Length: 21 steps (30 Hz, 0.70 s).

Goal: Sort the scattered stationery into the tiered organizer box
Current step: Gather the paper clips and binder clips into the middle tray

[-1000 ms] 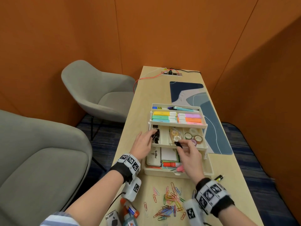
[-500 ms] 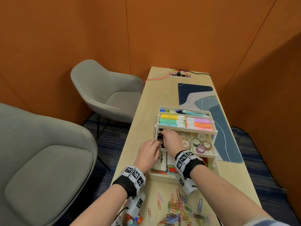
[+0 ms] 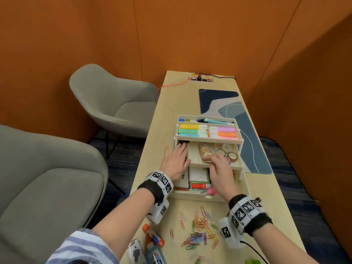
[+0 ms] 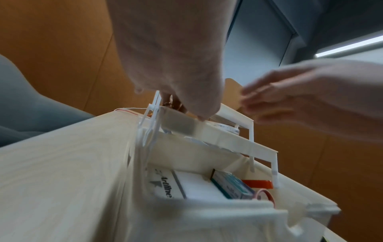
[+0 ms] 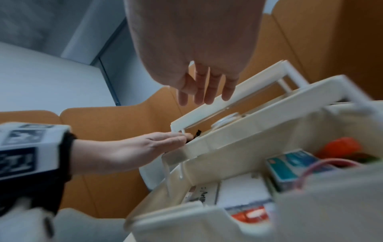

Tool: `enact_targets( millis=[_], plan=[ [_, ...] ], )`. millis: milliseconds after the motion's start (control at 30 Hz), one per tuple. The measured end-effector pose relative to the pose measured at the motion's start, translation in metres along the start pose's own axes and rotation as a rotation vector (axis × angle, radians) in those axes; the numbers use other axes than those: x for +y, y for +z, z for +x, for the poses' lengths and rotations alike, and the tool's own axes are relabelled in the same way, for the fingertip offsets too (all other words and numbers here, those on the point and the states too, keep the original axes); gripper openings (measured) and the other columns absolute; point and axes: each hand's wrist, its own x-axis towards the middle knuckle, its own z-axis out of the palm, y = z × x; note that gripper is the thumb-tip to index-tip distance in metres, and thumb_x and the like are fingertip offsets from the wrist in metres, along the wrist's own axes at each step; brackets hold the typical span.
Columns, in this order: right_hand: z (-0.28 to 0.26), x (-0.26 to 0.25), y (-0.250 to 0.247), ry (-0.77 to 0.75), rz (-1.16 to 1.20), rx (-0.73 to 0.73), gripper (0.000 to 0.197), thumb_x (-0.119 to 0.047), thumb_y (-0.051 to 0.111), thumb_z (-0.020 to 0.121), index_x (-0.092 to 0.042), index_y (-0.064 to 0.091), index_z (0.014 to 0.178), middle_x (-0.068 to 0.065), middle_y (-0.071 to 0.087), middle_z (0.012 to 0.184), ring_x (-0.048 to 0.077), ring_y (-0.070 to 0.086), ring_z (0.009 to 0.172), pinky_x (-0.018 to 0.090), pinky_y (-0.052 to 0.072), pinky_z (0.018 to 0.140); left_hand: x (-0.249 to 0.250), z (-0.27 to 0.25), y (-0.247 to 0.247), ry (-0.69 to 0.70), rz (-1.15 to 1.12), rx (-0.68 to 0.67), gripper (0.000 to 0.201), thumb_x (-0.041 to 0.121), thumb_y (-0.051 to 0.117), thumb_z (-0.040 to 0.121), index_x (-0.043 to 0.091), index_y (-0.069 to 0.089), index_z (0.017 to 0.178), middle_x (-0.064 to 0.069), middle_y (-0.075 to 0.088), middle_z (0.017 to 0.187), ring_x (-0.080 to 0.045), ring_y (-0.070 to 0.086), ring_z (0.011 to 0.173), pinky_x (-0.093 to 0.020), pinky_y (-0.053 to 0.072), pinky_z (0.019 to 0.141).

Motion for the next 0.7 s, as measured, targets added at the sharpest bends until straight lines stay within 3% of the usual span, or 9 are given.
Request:
enact_targets(
  millis=[100, 200, 233, 333, 433, 533, 633, 700],
  plan=[
    [-0.041, 0.017, -0.017, 0.103, 0.083, 0.013, 0.030, 0.001, 0.042, 0.092, -0.017, 0.063, 0.102, -0.008, 0.054, 0.100, 0.009, 0.056, 0.093, 0.025, 0.047, 0.080, 0.004, -0.001, -0.006, 0.010, -0.027, 0.020, 0.051, 0.035, 0.025, 0.102, 0.016, 0.024, 0.149, -0.003, 0.021, 0.158, -0.018, 0.014, 0.146, -0.052, 0.008, 0.117],
    [-0.083, 0.043, -0.031, 0.213, 0.114, 0.054, 0.030, 0.002, 0.043, 0.092, -0.020, 0.064, 0.096, -0.007, 0.058, 0.096, 0.001, 0.056, 0.092, 0.021, 0.046, 0.082, 0.007, -0.019, -0.011, 0.036, -0.148, 0.187, 0.043, 0.026, 0.036, 0.100, 0.017, 0.039, 0.142, -0.003, 0.039, 0.147, -0.018, 0.032, 0.137, -0.045, 0.018, 0.116],
    [-0.098, 0.052, -0.035, 0.249, 0.108, 0.067, 0.032, 0.003, 0.044, 0.092, -0.021, 0.064, 0.094, -0.004, 0.060, 0.094, 0.004, 0.057, 0.090, 0.024, 0.046, 0.082, 0.007, -0.029, -0.011, 0.035, -0.199, 0.244, 0.039, 0.024, 0.040, 0.099, 0.017, 0.044, 0.138, -0.002, 0.045, 0.141, -0.017, 0.039, 0.131, -0.042, 0.025, 0.114],
    [-0.134, 0.079, -0.045, 0.398, 0.125, 0.073, 0.035, 0.010, 0.042, 0.089, -0.019, 0.062, 0.088, 0.006, 0.063, 0.095, 0.017, 0.061, 0.083, 0.029, 0.050, 0.076, 0.009, -0.068, -0.006, -0.003, -0.328, 0.331, 0.029, 0.018, 0.046, 0.096, 0.017, 0.054, 0.124, 0.003, 0.054, 0.121, -0.010, 0.050, 0.109, -0.029, 0.042, 0.097],
    [-0.163, 0.098, -0.047, 0.488, 0.036, 0.040, 0.034, 0.011, 0.042, 0.087, -0.016, 0.063, 0.092, 0.011, 0.065, 0.101, 0.024, 0.061, 0.090, 0.033, 0.050, 0.083, 0.017, -0.113, 0.010, -0.051, -0.419, 0.232, 0.022, 0.017, 0.047, 0.096, 0.020, 0.057, 0.115, 0.011, 0.055, 0.108, -0.002, 0.053, 0.094, -0.016, 0.040, 0.083],
    [-0.178, 0.101, -0.037, 0.387, -0.273, -0.160, 0.032, -0.013, 0.049, 0.091, -0.014, 0.057, 0.122, 0.008, 0.061, 0.123, 0.023, 0.055, 0.114, 0.035, 0.041, 0.100, 0.034, -0.148, 0.034, 0.019, -0.357, -0.019, 0.019, 0.024, 0.044, 0.098, 0.023, 0.058, 0.110, 0.010, 0.058, 0.107, -0.005, 0.055, 0.098, -0.023, 0.045, 0.092],
    [-0.170, 0.093, -0.016, 0.305, -0.377, -0.467, 0.076, -0.063, 0.036, 0.085, -0.017, 0.027, 0.145, 0.005, 0.037, 0.149, 0.019, 0.035, 0.136, 0.036, 0.028, 0.112, 0.052, -0.165, 0.049, 0.071, -0.222, -0.211, 0.038, 0.041, 0.040, 0.098, 0.022, 0.048, 0.129, 0.000, 0.049, 0.130, -0.013, 0.043, 0.119, -0.031, 0.037, 0.104],
    [-0.160, 0.088, -0.004, 0.378, -0.406, -0.526, 0.101, -0.083, 0.028, 0.073, -0.018, 0.013, 0.150, 0.008, 0.018, 0.157, 0.021, 0.020, 0.143, 0.040, 0.023, 0.115, 0.063, -0.171, 0.056, 0.051, -0.149, -0.300, 0.071, 0.063, 0.043, 0.089, 0.019, 0.029, 0.144, -0.007, 0.034, 0.145, -0.021, 0.032, 0.133, -0.037, 0.029, 0.111]
  ],
)
